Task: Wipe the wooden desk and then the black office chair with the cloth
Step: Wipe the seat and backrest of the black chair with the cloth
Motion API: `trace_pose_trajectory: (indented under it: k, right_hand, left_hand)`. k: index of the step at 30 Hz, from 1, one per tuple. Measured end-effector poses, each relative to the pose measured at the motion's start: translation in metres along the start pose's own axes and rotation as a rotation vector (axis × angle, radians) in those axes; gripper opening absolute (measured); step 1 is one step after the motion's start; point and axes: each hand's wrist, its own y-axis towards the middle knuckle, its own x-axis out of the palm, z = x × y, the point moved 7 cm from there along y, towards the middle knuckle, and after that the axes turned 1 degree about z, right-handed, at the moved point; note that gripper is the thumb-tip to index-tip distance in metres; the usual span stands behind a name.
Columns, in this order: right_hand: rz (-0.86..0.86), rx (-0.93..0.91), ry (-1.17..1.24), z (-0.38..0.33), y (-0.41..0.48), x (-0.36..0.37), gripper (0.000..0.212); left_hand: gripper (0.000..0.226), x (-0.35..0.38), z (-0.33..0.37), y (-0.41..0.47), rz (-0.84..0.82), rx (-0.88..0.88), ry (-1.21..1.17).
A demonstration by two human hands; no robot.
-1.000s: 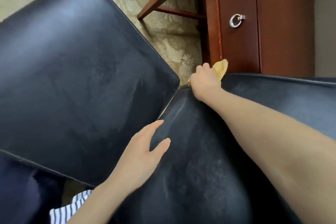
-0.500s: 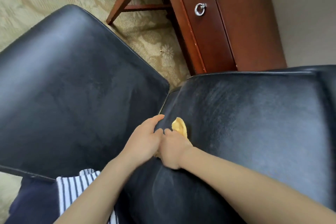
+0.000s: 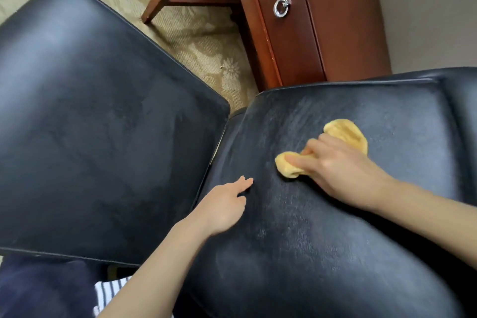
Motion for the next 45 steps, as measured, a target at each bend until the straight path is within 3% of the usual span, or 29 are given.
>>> trace_pose_trajectory:
  k: [7,14,21,25,29,34,40,45]
  right_hand:
    - [0.043,0.138,-0.266,0.041,0.125,0.023,0.029]
    - [-0.100,0.238,-0.394,0.028,0.211,0.059,0.027]
    - [-0.353,0.068,-0.302,-0.032,0.215,0.119,0.029]
    - [-0.405,-0.088,-0.162,-0.069,0.183,0.125,0.028]
    - [-0.341,-0.202,-0.081,-0.079,0.135,0.097,0.028]
    - [-0.218,-0.162,-0.013,-0.056,0.072,0.055,0.025]
    - [0.011,0.066,-0.084,0.011,0.020,0.006,0.023]
    - [0.091,0.272,-0.154,0.040,0.051,0.002,0.028]
  left_hand:
    - [0.061,0.006,-0.006,0.004,-0.084,0.171,0.390]
    - [0.057,0.012,-0.019,0.009,-0.110,0.243,0.429]
    - [0.060,0.015,-0.026,0.013,-0.132,0.234,0.441]
    - [0.063,0.018,-0.026,0.011,-0.157,0.179,0.424]
    - [0.061,0.016,-0.015,0.002,-0.102,0.159,0.454]
    - [0.061,0.023,0.003,-0.016,-0.052,0.143,0.395]
    - [0.065,0.025,0.011,-0.034,-0.051,0.137,0.364]
    - [0.064,0.027,-0.002,-0.039,-0.087,0.145,0.331]
